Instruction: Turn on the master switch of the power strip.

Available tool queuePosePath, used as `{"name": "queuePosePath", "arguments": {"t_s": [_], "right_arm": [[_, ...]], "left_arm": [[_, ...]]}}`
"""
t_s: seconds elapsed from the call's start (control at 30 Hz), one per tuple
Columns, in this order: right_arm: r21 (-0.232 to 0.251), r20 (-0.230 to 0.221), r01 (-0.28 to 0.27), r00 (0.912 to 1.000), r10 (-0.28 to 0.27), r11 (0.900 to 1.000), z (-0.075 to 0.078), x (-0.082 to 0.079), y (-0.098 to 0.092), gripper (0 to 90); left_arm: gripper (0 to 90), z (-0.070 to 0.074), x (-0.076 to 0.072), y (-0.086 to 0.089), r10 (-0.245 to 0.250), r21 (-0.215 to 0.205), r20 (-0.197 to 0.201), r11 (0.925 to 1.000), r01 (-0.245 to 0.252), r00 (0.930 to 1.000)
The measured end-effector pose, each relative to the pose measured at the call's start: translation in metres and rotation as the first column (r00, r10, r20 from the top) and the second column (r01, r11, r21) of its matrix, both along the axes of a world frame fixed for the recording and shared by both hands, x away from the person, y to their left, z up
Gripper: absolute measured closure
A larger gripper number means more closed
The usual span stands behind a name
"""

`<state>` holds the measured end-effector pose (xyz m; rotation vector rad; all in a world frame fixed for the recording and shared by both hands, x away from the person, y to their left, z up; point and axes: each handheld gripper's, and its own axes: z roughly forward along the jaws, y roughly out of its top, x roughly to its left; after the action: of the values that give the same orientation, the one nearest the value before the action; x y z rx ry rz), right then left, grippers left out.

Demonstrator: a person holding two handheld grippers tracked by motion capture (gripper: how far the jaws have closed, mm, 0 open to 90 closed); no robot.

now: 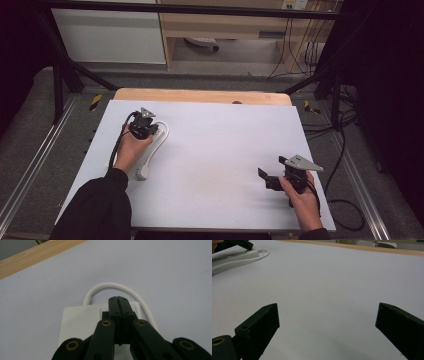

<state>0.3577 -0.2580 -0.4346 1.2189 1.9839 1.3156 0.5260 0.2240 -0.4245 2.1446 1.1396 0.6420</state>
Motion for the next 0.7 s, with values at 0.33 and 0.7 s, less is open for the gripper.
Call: {"name": "queuePosePath", "arguments": {"t_s": [0.33, 0.7], "right_arm": [[0.005, 0.0, 0.001, 1.0, -0.001, 1.0, 0.0004, -0.0003, -0.0002, 5.5], [0.006, 0.009, 0.004, 1.0, -0.004, 1.0, 0.0009, 0.0, -0.0012, 5.2]], "left_arm": [[90.0, 0.0016, -0.0004, 0.001, 0.002, -0.012, 0.003, 0.9999, -0.002, 1.0], [90.0, -0.0002, -0.0005, 0.0005, 0.006, -0.01, 0.024, 0.9999, -0.006, 0.9997]]}}
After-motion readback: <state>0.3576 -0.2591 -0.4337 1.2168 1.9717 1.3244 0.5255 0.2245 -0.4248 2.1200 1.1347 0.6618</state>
